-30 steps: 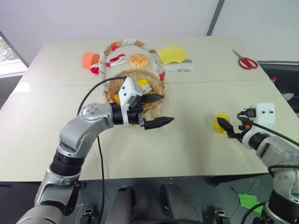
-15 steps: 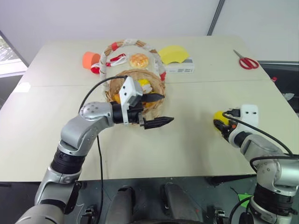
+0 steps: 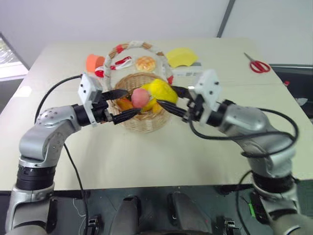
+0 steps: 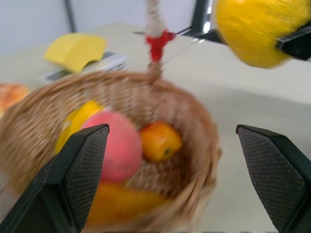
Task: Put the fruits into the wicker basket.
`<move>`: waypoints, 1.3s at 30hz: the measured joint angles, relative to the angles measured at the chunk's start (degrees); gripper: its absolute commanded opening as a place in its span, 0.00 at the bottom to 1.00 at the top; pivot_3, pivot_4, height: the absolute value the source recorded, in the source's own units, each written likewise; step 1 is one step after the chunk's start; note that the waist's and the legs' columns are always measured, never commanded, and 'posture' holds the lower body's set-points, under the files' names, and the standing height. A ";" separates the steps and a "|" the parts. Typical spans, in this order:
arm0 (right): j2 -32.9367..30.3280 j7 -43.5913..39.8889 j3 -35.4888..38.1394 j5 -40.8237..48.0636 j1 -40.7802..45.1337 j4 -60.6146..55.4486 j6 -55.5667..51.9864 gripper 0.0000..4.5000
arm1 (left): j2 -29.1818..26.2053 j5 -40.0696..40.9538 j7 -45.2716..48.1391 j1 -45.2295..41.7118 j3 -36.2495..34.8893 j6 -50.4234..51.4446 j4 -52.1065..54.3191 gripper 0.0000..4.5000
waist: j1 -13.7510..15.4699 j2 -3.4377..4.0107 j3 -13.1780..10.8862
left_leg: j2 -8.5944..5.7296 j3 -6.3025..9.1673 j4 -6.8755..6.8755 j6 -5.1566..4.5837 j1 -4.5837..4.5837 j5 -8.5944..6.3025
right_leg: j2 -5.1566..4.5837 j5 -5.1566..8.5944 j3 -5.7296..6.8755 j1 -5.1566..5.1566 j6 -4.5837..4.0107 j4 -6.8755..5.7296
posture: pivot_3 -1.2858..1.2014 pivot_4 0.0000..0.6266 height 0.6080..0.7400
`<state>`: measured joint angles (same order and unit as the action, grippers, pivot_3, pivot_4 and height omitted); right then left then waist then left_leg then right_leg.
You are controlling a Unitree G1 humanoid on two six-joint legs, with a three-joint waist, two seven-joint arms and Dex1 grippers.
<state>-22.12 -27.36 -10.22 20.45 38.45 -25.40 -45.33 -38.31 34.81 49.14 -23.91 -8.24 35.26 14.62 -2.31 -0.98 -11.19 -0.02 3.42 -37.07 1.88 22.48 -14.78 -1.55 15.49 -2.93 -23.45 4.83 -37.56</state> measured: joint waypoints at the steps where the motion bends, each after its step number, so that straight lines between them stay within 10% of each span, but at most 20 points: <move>1: 2.72 2.55 -1.68 -2.25 1.85 4.72 0.18 0.38 | -0.04 0.24 -0.89 0.94 -0.62 0.32 1.15 1.00 | 0.03 -0.03 0.00 | -0.03 -0.02 0.01 0.01 0.02 0.00 | -0.07 -0.01 0.00 -0.02 0.00 0.02 | 0.52 0.24 1.00; 3: 6.63 5.78 -2.87 -4.69 3.15 11.09 0.50 0.38 | 0.12 0.82 -2.26 2.34 -1.43 0.68 3.69 1.00 | 0.43 -0.04 0.00 | -0.10 0.02 0.01 0.01 0.18 0.00 | -0.17 -0.01 0.00 -0.13 0.00 0.05 | 0.52 0.24 1.00; 9: 8.90 6.73 -3.15 -7.47 3.63 16.54 3.77 0.98 | 0.54 2.22 -6.00 5.90 -2.77 2.14 8.25 1.00 | 1.24 -0.05 0.01 | -0.16 -0.03 -0.09 0.08 1.05 0.04 | -0.26 -0.04 -0.02 -1.15 0.02 -0.21 | 0.52 0.24 1.00; 23: 1.44 -0.17 10.16 5.57 -12.91 -4.51 1.84 0.98 | 2.36 4.07 -8.10 5.16 -2.54 2.16 8.80 1.00 | 0.88 -0.06 0.02 | -0.10 -0.08 -0.13 0.11 0.84 0.06 | -0.11 -0.04 -0.03 -1.02 0.00 -0.39 | 0.52 0.24 1.00; 33: 11.22 10.88 6.90 -6.32 -4.28 18.76 14.70 0.98 | 4.77 4.56 -8.29 2.56 -0.72 2.05 6.90 1.00 | -0.24 -0.06 0.02 | -0.10 -0.06 -0.08 0.21 0.83 0.14 | 0.00 -0.04 -0.03 -1.10 -0.04 -0.51 | 0.52 0.24 1.00; 39: 13.03 10.98 6.14 -9.29 -1.99 25.64 22.11 0.35 | 5.17 4.61 -9.51 3.04 -0.27 2.06 7.19 1.00 | -0.05 -0.06 0.02 | -0.14 -0.05 -0.11 0.21 0.86 0.14 | -0.13 -0.05 -0.03 -1.09 -0.03 -0.52 | 0.52 0.24 1.00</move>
<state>-9.09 -16.38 -4.07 11.16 36.46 0.24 -23.22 -33.14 39.42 39.63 -20.87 -8.51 37.32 21.82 -2.36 -1.04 -11.17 -0.16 3.36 -37.18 2.09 23.34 -14.64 -1.68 15.44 -2.97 -24.54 4.80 -38.07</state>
